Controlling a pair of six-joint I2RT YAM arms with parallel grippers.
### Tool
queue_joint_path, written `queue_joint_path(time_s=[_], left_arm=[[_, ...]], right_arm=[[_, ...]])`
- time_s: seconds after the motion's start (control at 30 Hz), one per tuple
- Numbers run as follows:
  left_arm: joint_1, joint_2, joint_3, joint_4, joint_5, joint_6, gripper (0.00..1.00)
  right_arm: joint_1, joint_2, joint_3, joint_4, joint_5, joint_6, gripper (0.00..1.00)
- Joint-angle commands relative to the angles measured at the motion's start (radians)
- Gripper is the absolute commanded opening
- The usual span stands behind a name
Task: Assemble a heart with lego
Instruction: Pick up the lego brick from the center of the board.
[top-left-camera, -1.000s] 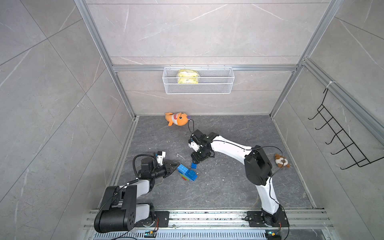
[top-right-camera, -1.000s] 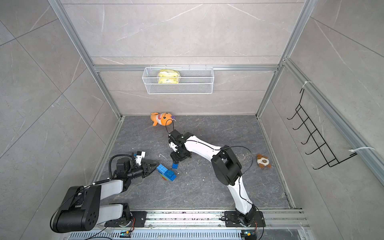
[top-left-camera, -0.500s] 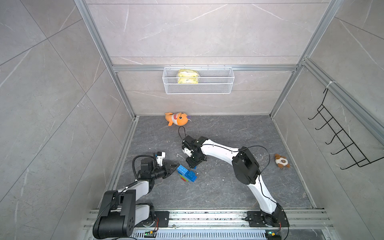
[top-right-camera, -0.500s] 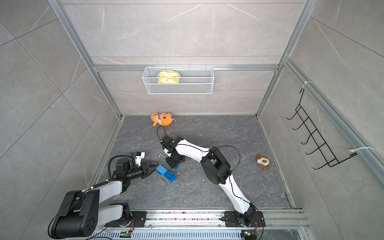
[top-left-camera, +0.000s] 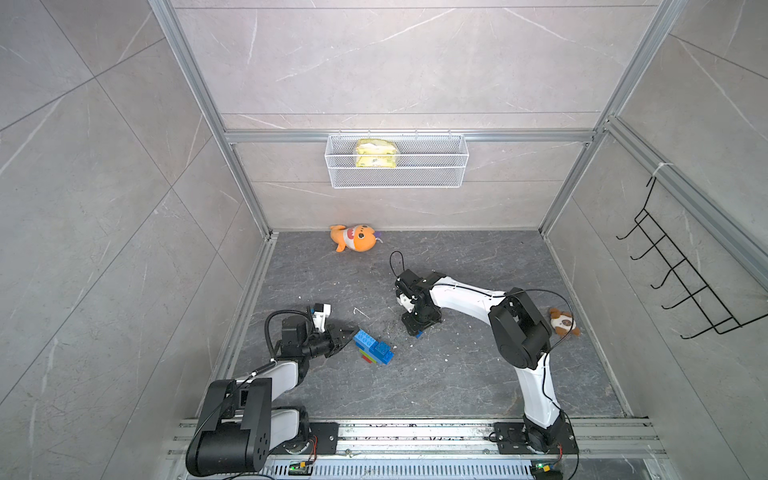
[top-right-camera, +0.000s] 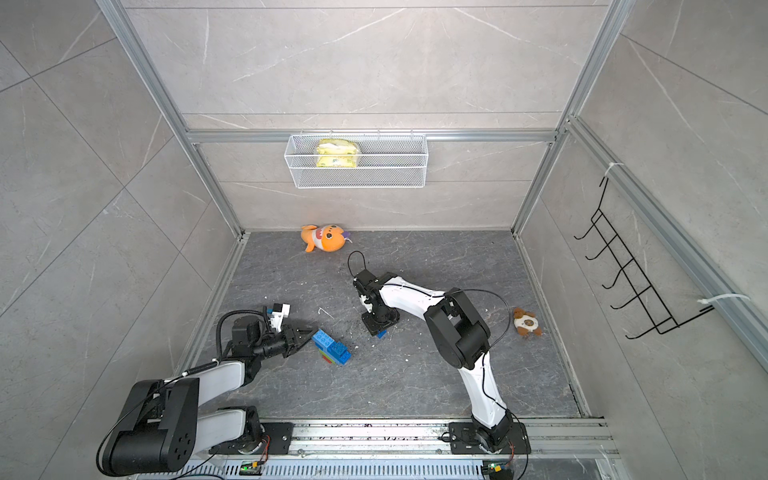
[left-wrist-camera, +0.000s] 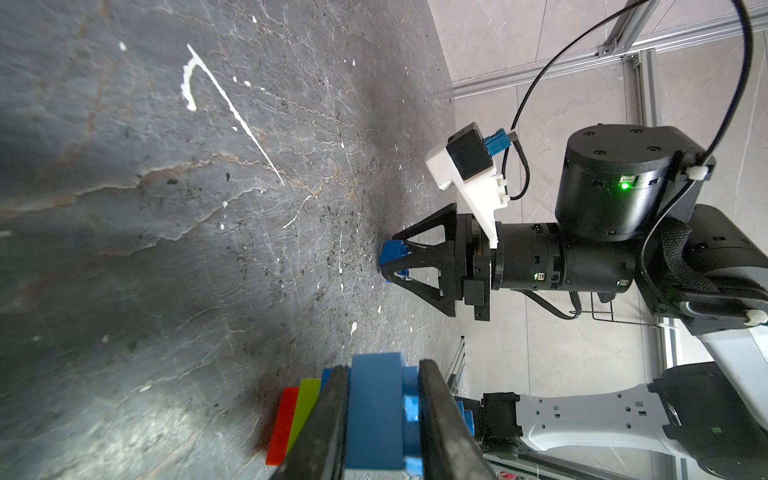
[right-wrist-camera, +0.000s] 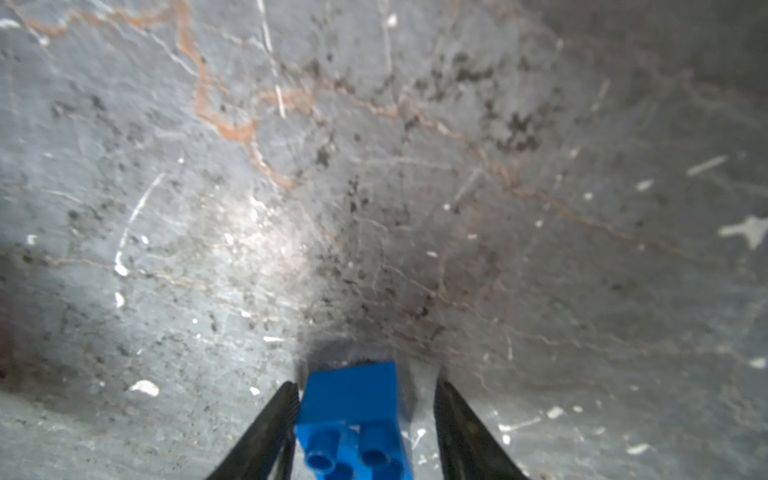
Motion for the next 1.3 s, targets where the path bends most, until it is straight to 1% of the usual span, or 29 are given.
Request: queue_joint_path(time_s=[0.0, 0.13, 0.4, 0.67, 0.8, 1.1, 1.27], left_arm=[[-0.002, 0.027, 0.008, -0.009, -0.027, 0.028, 0.11], [-0.001, 0.024, 0.006, -0.007, -0.025, 0.028, 0.11], [-0.002, 0.025, 0.005, -0.003, -0.028, 0.027, 0.11], [-0.002, 0.019, 0.005, -0.011, -0.027, 0.030, 0.11], [-0.001, 0.024, 0.003, -0.009, -0.028, 0.032, 0.11], [-0.003, 0.023, 0.002, -0.006, -0.031, 0.030, 0.11], [-0.002, 0.020, -0.001, -0.005, -0.030, 0.030, 0.11]], right_arm=[[0.012, -0.037, -0.013, 0.026, 0.001, 0.016, 0.56], [0.012, -0.048, -0.018, 0.021, 0.004, 0.015, 0.55], [0.012, -0.068, -0.014, 0.000, 0.020, 0.011, 0.46], [0.011, -0.046, -0.026, -0.018, 0.046, -0.002, 0.46], [0.012, -0.046, -0.035, -0.021, 0.047, -0.009, 0.44], [0.012, -0.059, -0.034, -0.018, 0.042, -0.010, 0.32], [0.012, -0.128, -0.024, -0.014, -0.002, -0.019, 0.30]])
